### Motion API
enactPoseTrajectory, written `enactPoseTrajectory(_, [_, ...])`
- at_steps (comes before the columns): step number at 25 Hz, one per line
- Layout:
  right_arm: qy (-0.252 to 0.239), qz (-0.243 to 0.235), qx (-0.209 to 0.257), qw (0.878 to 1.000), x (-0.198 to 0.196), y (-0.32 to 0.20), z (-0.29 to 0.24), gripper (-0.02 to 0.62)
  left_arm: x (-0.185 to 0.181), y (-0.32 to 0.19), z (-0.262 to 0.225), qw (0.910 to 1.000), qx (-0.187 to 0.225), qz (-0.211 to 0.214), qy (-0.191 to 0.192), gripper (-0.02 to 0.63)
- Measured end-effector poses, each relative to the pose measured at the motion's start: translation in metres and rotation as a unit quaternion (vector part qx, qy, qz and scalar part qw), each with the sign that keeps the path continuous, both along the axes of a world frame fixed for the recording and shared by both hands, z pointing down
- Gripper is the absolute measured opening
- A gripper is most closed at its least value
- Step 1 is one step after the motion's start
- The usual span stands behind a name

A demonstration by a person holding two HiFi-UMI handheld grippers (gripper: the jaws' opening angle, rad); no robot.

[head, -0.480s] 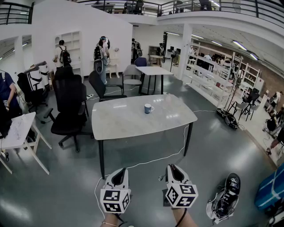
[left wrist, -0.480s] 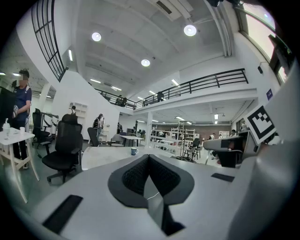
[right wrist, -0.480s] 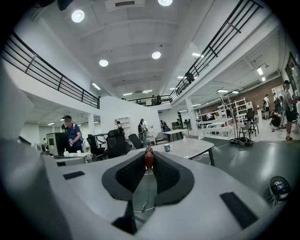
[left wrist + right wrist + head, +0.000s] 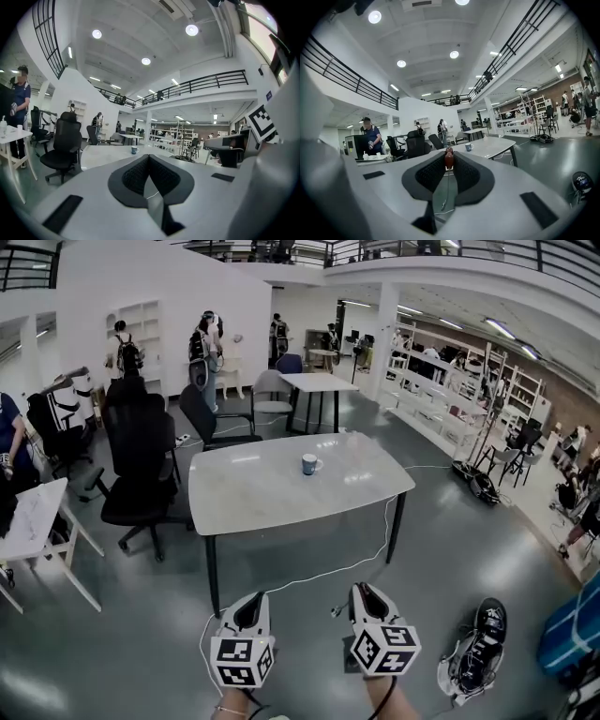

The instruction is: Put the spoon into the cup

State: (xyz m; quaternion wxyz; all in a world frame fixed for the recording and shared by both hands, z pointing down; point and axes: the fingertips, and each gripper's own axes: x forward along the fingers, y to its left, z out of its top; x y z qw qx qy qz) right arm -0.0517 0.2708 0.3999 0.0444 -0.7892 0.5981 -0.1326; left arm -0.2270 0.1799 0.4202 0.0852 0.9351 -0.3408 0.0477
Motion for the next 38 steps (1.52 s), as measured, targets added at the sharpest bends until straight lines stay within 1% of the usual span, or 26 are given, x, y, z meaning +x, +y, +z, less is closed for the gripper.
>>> enactPoseTrajectory(8, [-0.008, 0.027, -0.004, 1.0, 0.008, 0.001, 0.005, 0.069, 0.005, -0.01, 0.009, 0.9998, -0.012, 0.012, 0.0, 0.018])
enactPoseTrajectory(12, [-0.012, 0.035, -0.012, 0.999, 0.02, -0.004, 0.011, 0.069, 0.018, -0.019, 0.016, 0.9996, -0.022, 0.015, -0.001, 0.018])
enactPoseTrajectory(15, [-0.013, 0.039, -0.014, 0.999, 0.036, -0.016, 0.014, 0.069, 0.033, -0.032, 0.021, 0.9995, -0.026, 0.018, -0.004, 0.018])
enactPoseTrajectory(18, [-0.013, 0.041, -0.008, 0.999, 0.056, -0.04, 0.013, 0.069, 0.05, -0.054, 0.022, 0.9995, -0.024, 0.018, -0.006, 0.018])
enactPoseTrajectory(24, [-0.012, 0.028, 0.007, 1.0, 0.099, -0.097, 0.003, 0.069, 0.093, -0.108, 0.011, 0.9999, -0.015, 0.007, -0.004, 0.018])
enactPoseTrajectory(32, [-0.018, 0.011, 0.009, 1.0, 0.166, -0.17, 0.0, 0.069, 0.155, -0.176, 0.003, 0.9999, -0.012, -0.009, -0.005, 0.018])
enactPoseTrajectory(38, [-0.021, -0.003, 0.005, 1.0, 0.202, -0.207, 0.003, 0.069, 0.185, -0.208, 0.002, 0.9996, -0.012, -0.022, -0.013, 0.018])
